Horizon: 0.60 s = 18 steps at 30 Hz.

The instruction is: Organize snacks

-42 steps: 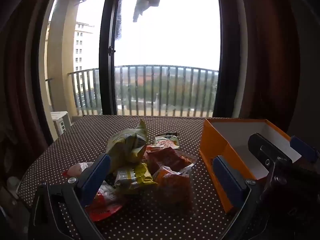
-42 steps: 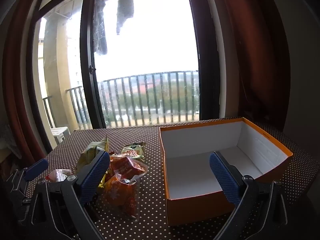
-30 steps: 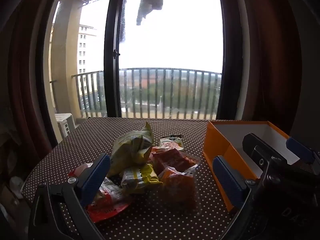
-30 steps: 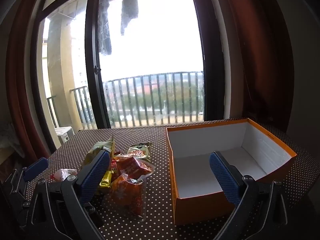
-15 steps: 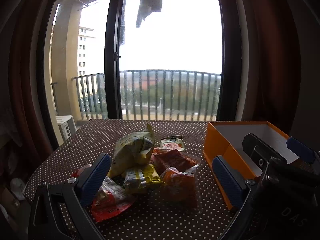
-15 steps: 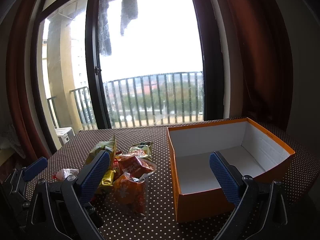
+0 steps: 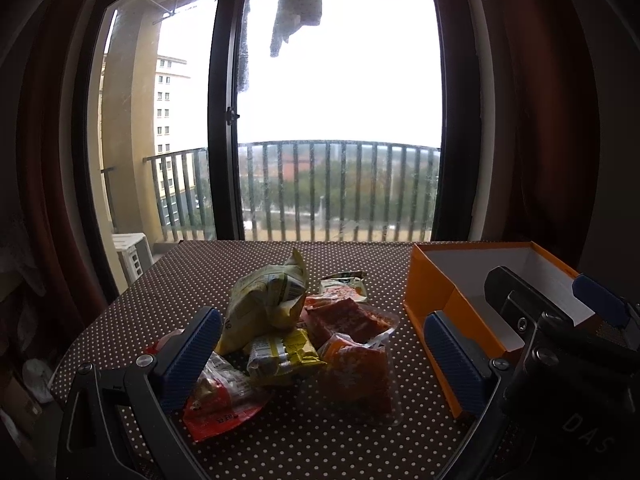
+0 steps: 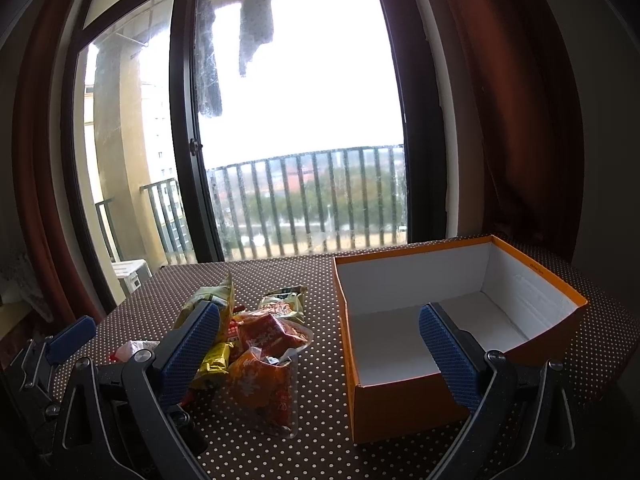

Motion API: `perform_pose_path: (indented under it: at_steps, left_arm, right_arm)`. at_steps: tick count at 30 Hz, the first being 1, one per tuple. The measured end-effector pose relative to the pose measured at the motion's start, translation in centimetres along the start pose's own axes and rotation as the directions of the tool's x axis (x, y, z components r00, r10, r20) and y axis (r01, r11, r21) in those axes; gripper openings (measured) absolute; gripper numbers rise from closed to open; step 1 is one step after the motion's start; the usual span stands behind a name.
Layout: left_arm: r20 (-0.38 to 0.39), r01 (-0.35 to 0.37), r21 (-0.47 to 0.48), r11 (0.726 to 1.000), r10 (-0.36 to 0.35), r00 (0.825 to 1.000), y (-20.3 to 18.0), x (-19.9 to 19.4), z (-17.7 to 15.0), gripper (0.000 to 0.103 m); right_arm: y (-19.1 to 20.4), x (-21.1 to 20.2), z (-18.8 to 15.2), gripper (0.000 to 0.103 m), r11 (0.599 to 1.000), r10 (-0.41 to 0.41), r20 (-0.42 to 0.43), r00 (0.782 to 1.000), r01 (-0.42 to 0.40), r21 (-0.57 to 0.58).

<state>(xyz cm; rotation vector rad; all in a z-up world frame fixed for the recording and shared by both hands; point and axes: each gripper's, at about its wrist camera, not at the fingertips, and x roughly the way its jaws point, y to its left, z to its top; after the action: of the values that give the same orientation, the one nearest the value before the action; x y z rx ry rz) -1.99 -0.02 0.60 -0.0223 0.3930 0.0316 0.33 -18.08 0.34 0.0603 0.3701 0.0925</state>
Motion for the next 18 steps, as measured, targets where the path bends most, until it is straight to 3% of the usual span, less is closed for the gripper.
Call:
perform_pose_path:
  at_steps: [18]
  left_arm:
    - [-0.011, 0.01, -0.005, 1.0, -0.01, 1.0, 0.03, 0.2, -0.08, 0.101]
  right_arm:
    - [-0.07, 0.05, -0.1, 0.101, 1.0, -0.001, -0.002, 1.0, 0.001, 0.006]
